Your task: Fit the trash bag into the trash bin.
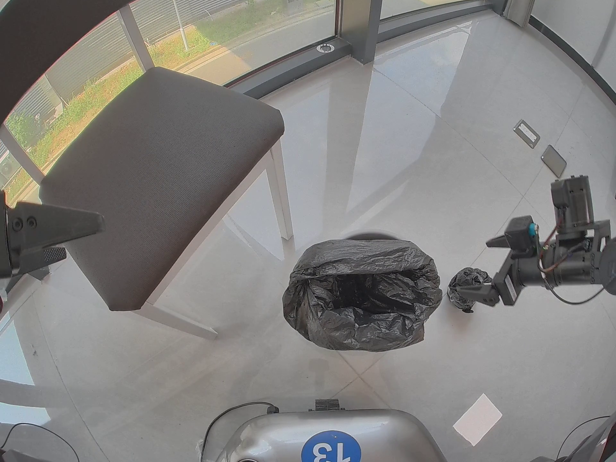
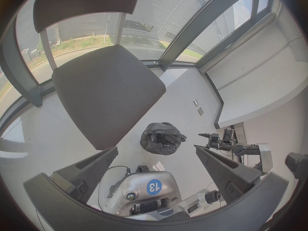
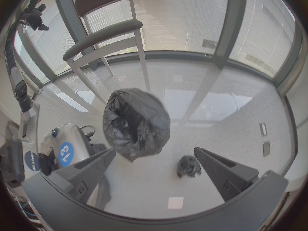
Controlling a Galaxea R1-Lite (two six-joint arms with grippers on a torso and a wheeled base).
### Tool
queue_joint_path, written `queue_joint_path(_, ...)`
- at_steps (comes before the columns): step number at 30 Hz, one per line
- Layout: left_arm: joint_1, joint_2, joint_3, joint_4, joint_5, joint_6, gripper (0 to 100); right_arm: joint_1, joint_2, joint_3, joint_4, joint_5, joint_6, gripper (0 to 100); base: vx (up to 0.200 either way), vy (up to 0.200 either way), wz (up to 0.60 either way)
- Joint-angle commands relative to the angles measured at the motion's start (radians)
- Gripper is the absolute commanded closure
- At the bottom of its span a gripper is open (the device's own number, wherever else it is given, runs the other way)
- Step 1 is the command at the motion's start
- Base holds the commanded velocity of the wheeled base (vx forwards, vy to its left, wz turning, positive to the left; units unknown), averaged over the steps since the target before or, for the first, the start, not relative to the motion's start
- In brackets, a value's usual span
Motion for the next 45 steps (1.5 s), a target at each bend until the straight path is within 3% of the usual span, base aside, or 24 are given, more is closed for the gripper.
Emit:
queue_joint_path(1, 0.072, 0.027, 0.044, -0.025, 0.006, 0.006, 0, 0.053, 0.205, -0.199, -0.035, -0.003, -0.086, 0, 0.0, 0.0, 0.0)
queue_joint_path(11, 0.077, 0.031, 0.046, -0.033, 0.008, 0.059, 0, 0.116, 0.333, -0.323, -0.034, -0.004, -0.13, 0, 0.0, 0.0, 0.0)
queue_joint_path(45, 0.134, 0.031, 0.046, -0.131, 0.008, 0.067, 0, 0.099, 0.546, -0.478, -0.017, -0.004, -0.162, 0, 0.0, 0.0, 0.0)
